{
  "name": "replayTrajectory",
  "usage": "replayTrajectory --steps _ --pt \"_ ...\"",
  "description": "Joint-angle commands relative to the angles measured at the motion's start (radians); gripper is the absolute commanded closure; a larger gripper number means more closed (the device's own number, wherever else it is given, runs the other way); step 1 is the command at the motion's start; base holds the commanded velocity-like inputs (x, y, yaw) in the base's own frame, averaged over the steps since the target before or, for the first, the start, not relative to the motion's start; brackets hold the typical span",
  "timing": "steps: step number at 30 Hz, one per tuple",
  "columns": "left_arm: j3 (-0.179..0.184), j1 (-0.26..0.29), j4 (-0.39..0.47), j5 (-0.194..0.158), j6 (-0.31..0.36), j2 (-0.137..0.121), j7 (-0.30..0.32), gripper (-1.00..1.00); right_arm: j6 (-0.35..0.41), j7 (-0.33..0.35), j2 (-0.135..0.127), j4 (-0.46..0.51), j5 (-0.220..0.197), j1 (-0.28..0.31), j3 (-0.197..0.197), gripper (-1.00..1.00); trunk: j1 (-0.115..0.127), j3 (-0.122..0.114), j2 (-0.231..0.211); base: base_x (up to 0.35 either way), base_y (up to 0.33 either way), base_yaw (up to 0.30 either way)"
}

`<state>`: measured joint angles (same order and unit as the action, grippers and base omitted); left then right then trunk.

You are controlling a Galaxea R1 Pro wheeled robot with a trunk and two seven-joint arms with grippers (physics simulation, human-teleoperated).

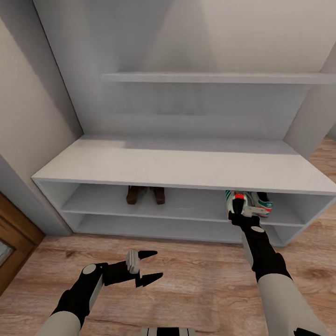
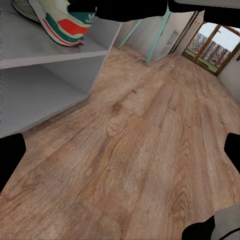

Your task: Pick up the two gym shoes and the two sandals from the corridor floor and place them onto the hallstand (shoe rack) in the corridor, making sure they are on the rack and not on the floor. Arrange them so the two gym shoes are next to each other and the two sandals are next to each other.

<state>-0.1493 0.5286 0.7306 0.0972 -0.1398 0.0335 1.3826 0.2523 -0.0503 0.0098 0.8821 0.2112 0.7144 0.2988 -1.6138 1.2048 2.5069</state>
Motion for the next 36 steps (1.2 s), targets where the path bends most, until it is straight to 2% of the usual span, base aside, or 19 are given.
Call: replayTrajectory --steps 1,6,36 --pt "-0.007 0.001 0.001 0.010 -0.010 0.002 0.004 -1.00 0.005 0.000 0.001 0.001 0.008 0.000 0.002 1.00 0.000 0.001 0.000 0.196 -0.130 0.000" --pt "-0.007 0.001 0.001 0.010 -0.010 0.002 0.005 -1.00 0.005 0.000 0.001 0.001 0.008 0.000 0.002 1.00 0.000 0.001 0.000 0.177 -0.116 0.000" --pt "-0.007 0.001 0.001 0.010 -0.010 0.002 0.004 -1.00 0.005 0.001 0.001 0.001 0.008 0.000 0.003 1.00 0.000 0.001 0.000 0.058 -0.010 0.000"
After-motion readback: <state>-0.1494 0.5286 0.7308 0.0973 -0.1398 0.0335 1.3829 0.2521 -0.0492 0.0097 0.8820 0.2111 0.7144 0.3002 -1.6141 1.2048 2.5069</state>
